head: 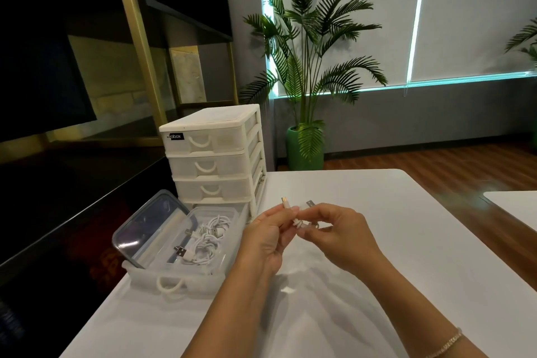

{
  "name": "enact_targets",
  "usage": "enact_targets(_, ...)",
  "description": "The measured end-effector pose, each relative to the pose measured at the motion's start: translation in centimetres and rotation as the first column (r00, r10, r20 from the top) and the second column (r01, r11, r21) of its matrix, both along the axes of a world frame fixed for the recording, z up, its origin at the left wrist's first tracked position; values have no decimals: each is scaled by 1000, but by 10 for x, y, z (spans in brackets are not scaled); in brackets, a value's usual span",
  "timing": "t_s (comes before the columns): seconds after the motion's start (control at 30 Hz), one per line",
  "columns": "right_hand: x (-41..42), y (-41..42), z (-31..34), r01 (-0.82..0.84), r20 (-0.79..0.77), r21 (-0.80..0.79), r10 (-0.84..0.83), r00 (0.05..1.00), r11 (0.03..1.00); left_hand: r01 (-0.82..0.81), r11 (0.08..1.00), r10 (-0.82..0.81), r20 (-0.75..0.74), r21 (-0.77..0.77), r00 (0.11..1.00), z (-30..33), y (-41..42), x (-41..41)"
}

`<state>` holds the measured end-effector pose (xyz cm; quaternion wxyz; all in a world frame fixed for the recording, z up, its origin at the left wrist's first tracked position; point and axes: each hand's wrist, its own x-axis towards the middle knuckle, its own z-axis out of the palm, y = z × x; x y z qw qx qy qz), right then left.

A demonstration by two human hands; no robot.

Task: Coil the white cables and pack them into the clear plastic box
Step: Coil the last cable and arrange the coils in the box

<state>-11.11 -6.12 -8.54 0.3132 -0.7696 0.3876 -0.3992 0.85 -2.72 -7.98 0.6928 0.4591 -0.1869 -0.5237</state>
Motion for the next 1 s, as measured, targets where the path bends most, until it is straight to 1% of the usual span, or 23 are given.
enact_targets(0.1,2,2,8,2,33,-4,-1,999,1000,-18,1000,18,76,-1,997,1,2,3)
enact_targets(0.17,5,1,16,57,47,-15,-56,997,998,-38,999,37,115,6,993,4,4,8)
enact_targets(0.23,11,-2,23,135,26,-30,-134,991,990,-52,999,50,139,13,989,9,7,15)
enact_targets(0.27,14,-3,27,148,9,-7,-148,989,989,-56,998,53,149,14,987,11,9,19)
enact_targets(0.33,24,-4,34,106,-2,101,-107,994,989,-59,998,57,182,6,982,18,16,33)
enact_targets(0.4,36,-2,39,6,11,179,-8,1000,984,-47,999,43,242,11,969,26,24,48)
enact_targets(0.47,52,5,44,-79,1,208,81,997,975,-47,999,38,296,23,955,32,36,67)
enact_targets(0.57,79,16,46,-139,-20,238,148,989,961,-51,997,28,363,53,931,37,54,92)
enact_targets(0.63,98,23,45,-155,-53,245,173,984,957,-57,995,14,429,87,903,38,66,108)
enact_targets(0.73,118,33,42,-177,-150,190,207,967,966,-60,990,-13,502,128,865,35,77,127)
enact_targets(0.83,132,41,38,-187,-249,163,223,942,969,-69,983,-49,600,172,799,30,81,142)
enact_targets(0.93,138,41,30,-145,-310,165,191,931,975,-42,973,-132,693,228,709,24,80,150)
enact_targets(1.0,141,40,27,-130,-402,119,167,900,984,-32,965,-178,734,262,656,22,79,153)
